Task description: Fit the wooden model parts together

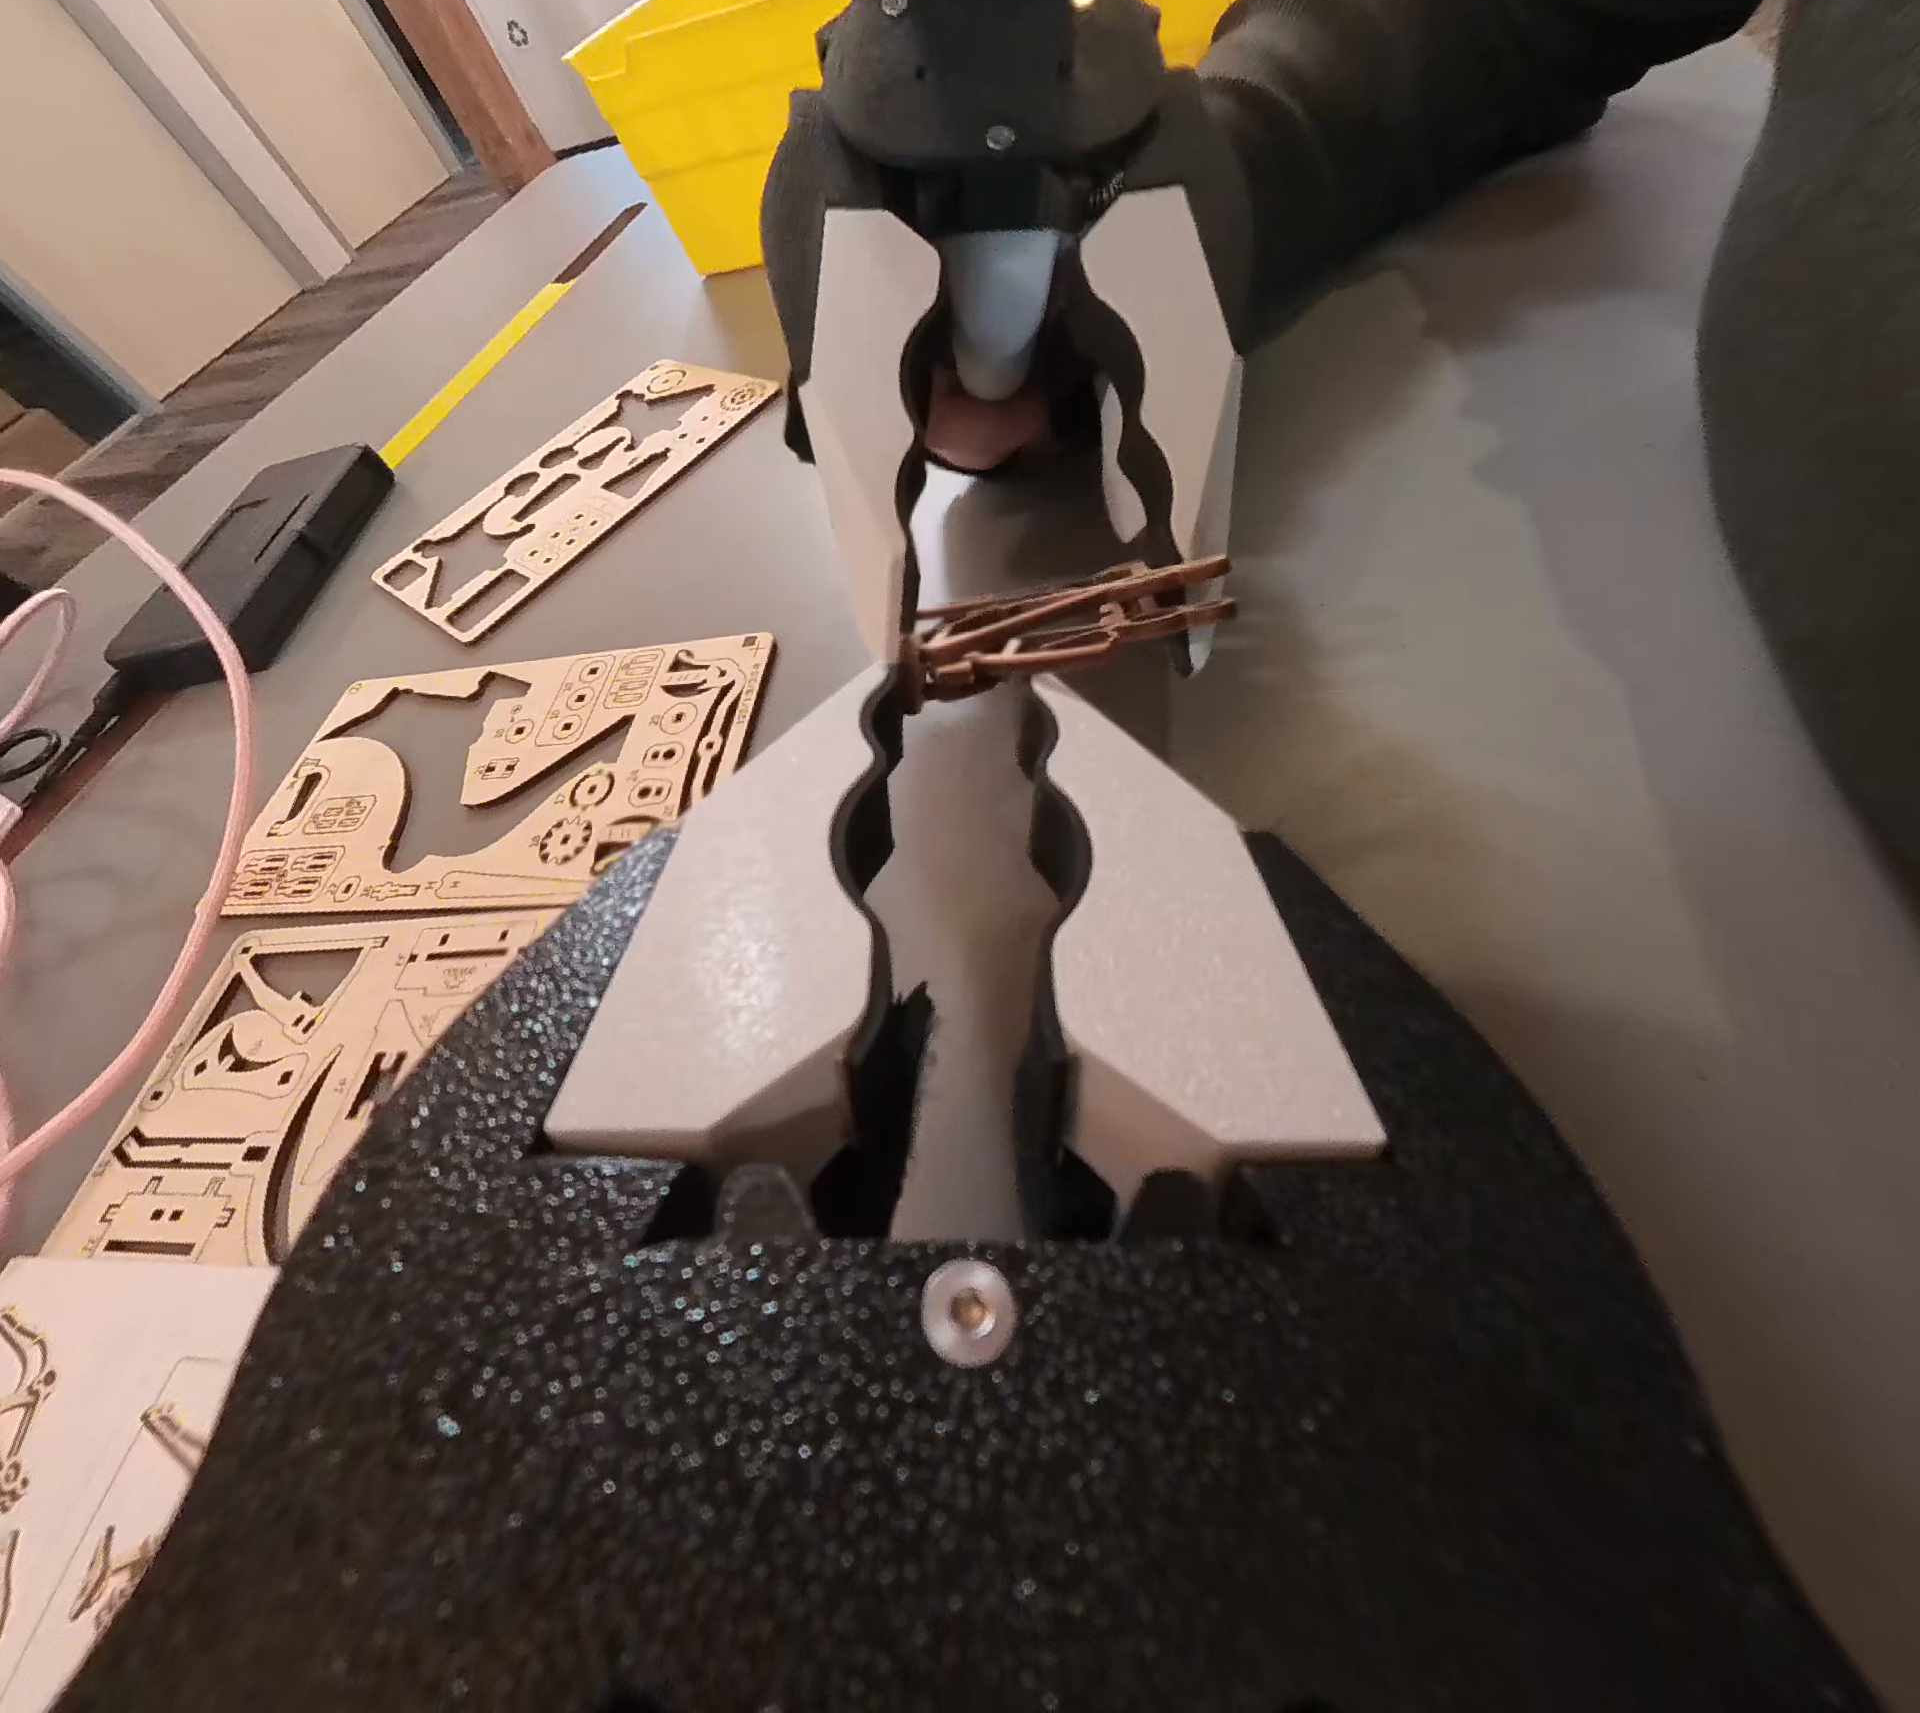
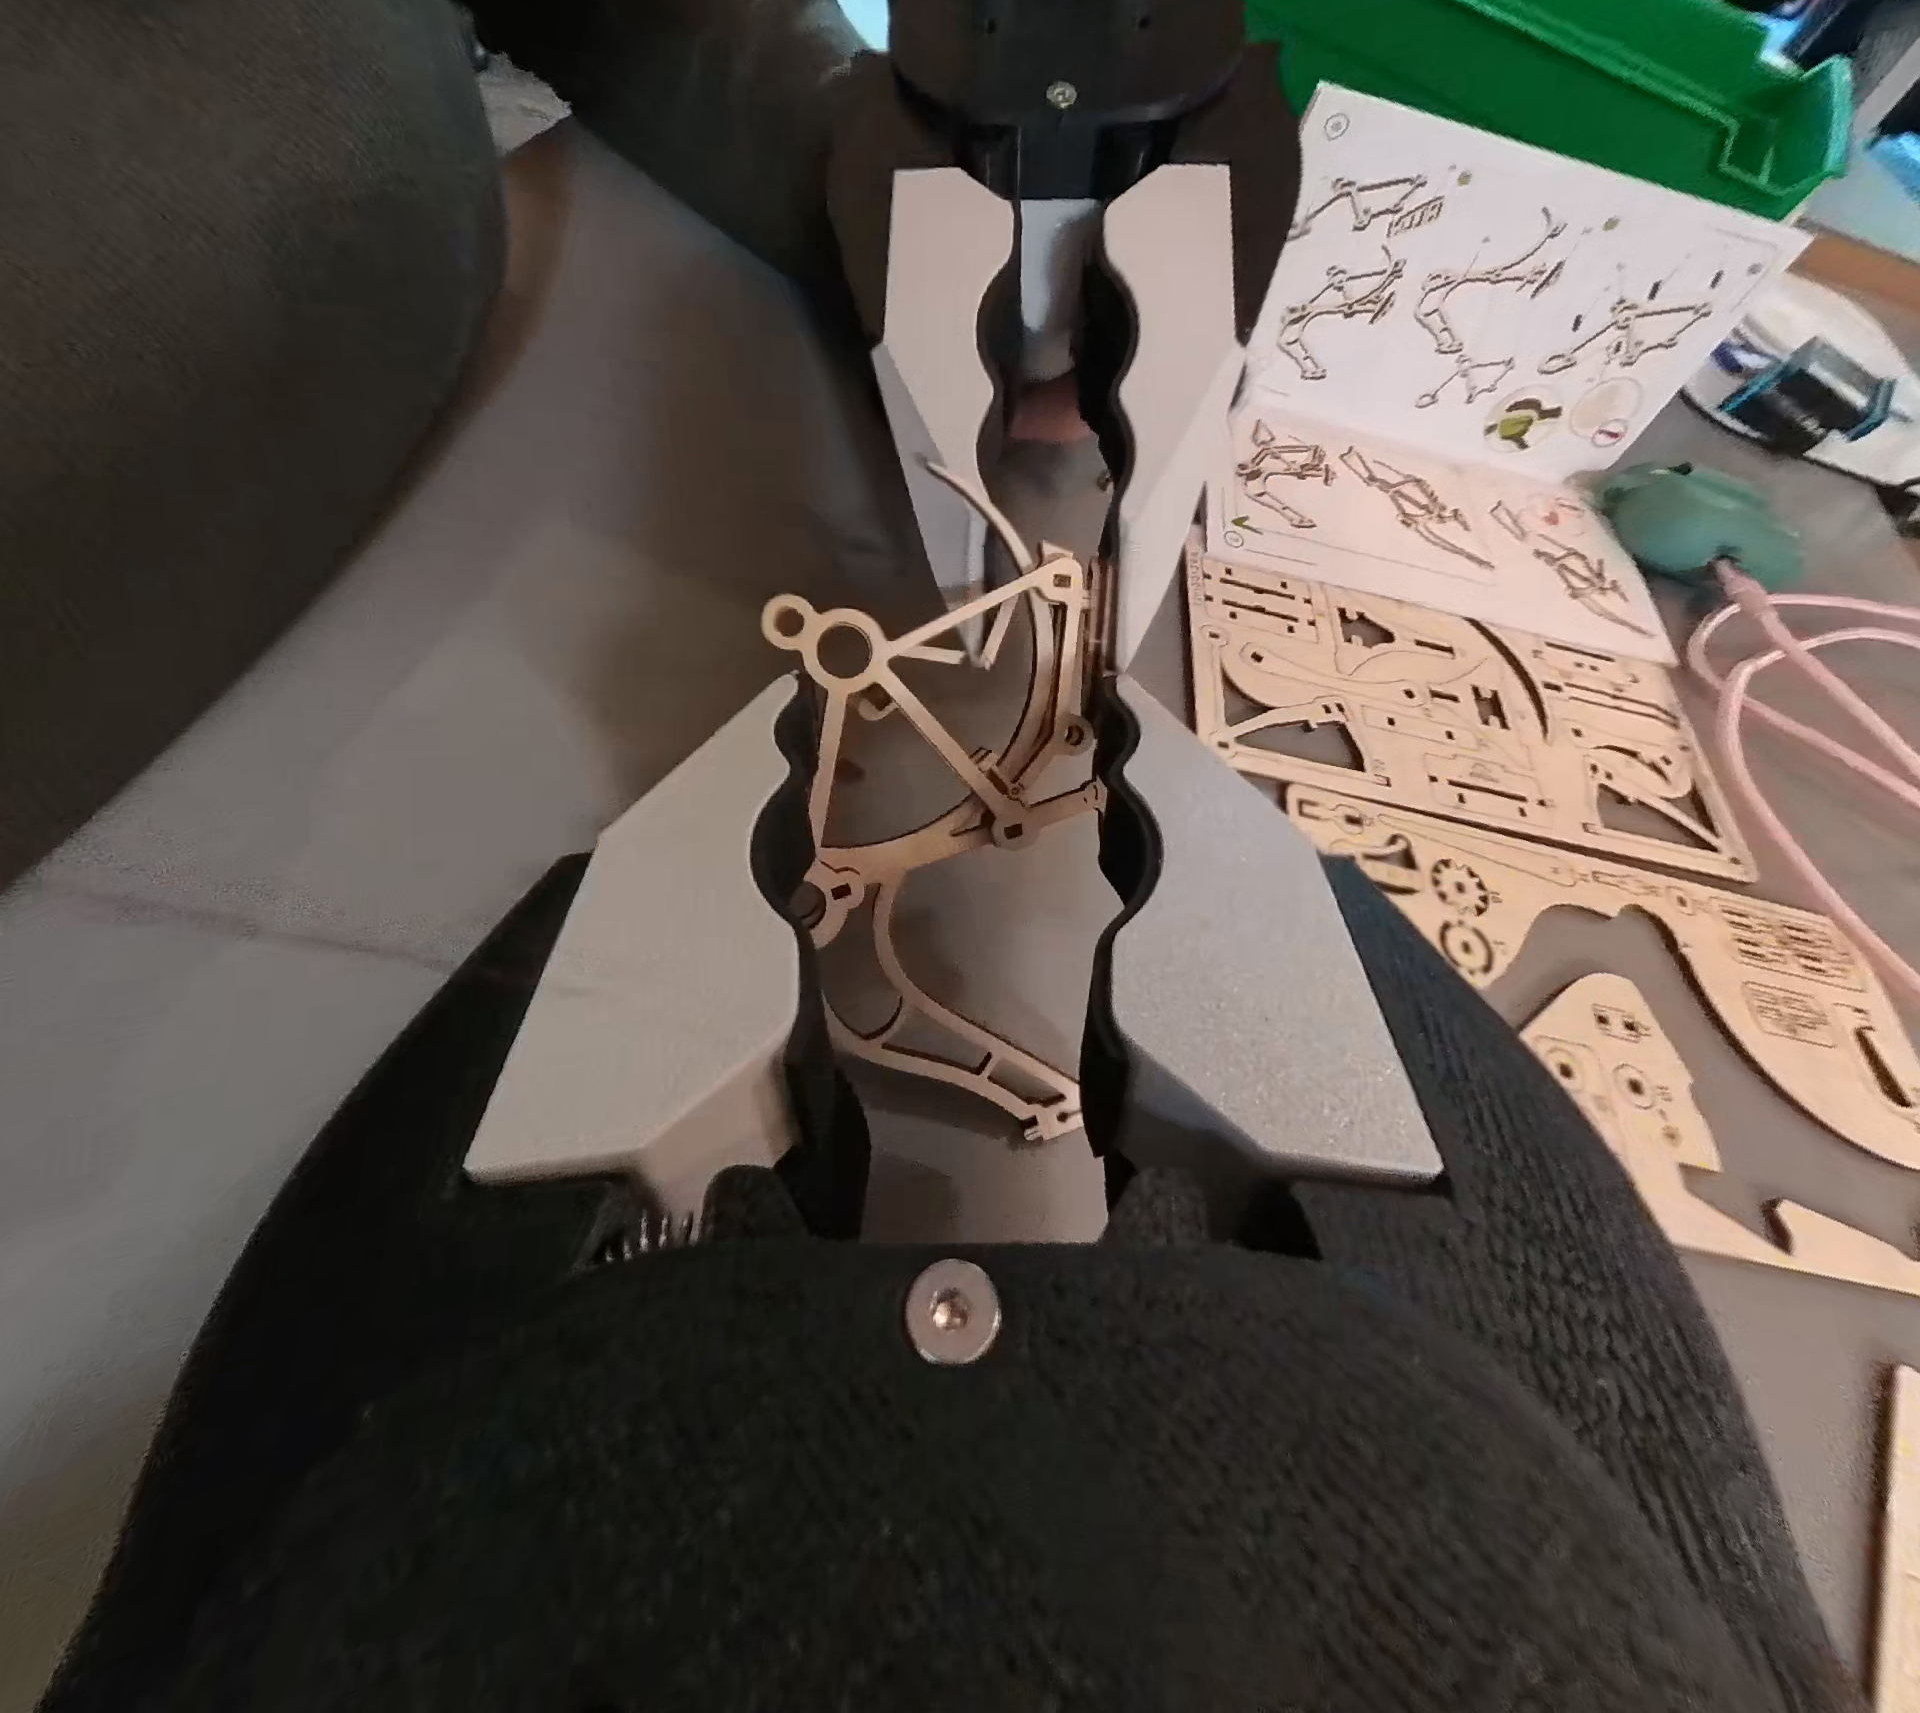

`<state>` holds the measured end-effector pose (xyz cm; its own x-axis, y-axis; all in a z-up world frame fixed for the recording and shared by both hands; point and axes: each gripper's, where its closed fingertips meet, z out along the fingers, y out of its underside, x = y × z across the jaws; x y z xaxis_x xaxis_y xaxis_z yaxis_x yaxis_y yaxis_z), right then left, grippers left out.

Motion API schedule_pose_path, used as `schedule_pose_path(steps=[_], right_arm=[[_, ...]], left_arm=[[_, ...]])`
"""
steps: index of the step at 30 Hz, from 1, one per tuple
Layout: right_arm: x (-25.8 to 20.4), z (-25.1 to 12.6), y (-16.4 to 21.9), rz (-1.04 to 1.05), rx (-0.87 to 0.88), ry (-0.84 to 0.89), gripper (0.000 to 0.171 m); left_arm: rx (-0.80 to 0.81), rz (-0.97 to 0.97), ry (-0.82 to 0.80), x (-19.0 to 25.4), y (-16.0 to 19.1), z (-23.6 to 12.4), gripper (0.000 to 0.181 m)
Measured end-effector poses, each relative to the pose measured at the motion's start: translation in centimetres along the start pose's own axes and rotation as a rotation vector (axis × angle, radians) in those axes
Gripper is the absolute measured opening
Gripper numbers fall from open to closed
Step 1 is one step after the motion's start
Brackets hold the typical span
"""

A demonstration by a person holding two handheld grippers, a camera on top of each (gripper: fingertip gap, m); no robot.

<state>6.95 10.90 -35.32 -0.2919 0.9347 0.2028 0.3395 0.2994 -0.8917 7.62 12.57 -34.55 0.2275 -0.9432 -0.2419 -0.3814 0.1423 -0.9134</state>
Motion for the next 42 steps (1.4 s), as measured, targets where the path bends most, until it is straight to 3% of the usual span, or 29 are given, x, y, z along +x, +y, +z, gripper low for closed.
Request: schedule_pose_path(steps=[20,28,33,39,42], right_arm=[[0.1,0.0,0.7,0.147,-0.037,-0.067,0.055],[0.5,-1.6,0.1,0.221,0.050,-0.145,0.057],[1.9,-2.0,-1.1,0.276,0.058,-0.142,0.038],[1.8,-0.3,0.9,0.252,-0.160,-0.151,0.030],[1.2,0.1,1.0,0.214,-0.187,-0.165,0.015]], left_arm=[[-0.106,-0.092,0.000,-0.3,1.4,0.5,0.013],[-0.118,-0.139,0.056,-0.1,1.5,0.8,0.013],[-0.127,-0.133,0.085,0.1,1.6,0.9,0.013],[-0.155,-0.126,0.114,0.4,2.0,1.1,0.012],[-0.178,-0.098,0.119,0.8,2.3,1.2,0.011]])
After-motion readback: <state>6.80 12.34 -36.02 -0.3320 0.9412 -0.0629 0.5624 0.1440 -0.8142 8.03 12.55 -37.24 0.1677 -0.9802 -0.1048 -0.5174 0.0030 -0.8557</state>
